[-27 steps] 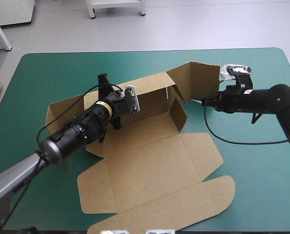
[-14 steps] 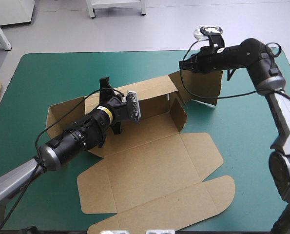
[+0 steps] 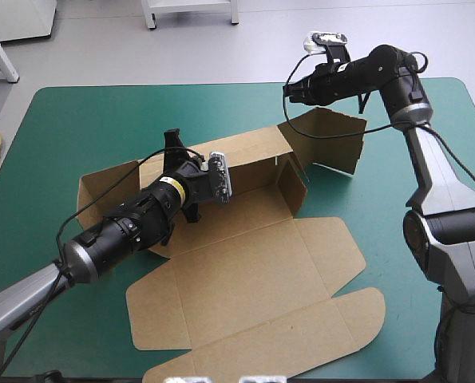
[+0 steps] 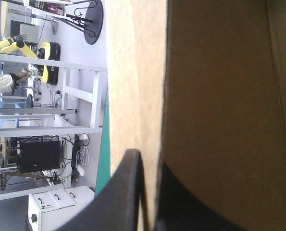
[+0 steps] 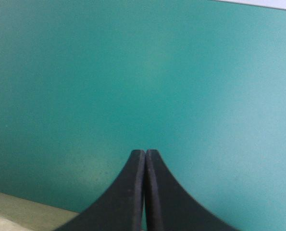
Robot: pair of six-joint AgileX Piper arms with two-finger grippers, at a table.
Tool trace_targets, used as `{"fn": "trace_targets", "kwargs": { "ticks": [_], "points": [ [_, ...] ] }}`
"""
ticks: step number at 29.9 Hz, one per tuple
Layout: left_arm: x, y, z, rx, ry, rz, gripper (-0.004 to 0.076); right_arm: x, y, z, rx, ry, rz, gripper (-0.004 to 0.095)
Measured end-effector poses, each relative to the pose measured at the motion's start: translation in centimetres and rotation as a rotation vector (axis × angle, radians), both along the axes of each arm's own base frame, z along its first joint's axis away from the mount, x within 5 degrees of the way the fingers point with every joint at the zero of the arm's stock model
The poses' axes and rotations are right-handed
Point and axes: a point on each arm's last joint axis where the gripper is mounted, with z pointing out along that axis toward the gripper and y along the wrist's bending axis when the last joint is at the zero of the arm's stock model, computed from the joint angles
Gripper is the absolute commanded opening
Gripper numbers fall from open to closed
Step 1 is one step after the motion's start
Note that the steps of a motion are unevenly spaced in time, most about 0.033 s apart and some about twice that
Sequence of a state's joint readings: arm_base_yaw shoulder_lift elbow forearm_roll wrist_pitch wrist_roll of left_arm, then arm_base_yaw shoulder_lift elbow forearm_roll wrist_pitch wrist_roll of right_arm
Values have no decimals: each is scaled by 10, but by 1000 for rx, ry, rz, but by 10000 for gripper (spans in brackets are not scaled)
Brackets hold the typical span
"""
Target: Fold the box
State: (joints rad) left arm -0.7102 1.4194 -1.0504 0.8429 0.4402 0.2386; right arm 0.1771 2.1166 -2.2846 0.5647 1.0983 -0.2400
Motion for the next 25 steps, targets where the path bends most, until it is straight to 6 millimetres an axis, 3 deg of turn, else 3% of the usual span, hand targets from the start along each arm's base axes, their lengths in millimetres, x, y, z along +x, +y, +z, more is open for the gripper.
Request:
{"fn": "trace_targets", "kwargs": {
  "ticks": [4,14,25],
  "points": [
    [0,0,0,1,-2,0,-9,5,-2,-13,-47,57,-8,-11],
    [2,0,1,-18,-30,29,-8,-1,-5,-17,-97,138,-7,-12],
    [3,0,1,-25,-28,36,-9,-24,-10,-2,-100,158,-17,-13]
  ]
}}
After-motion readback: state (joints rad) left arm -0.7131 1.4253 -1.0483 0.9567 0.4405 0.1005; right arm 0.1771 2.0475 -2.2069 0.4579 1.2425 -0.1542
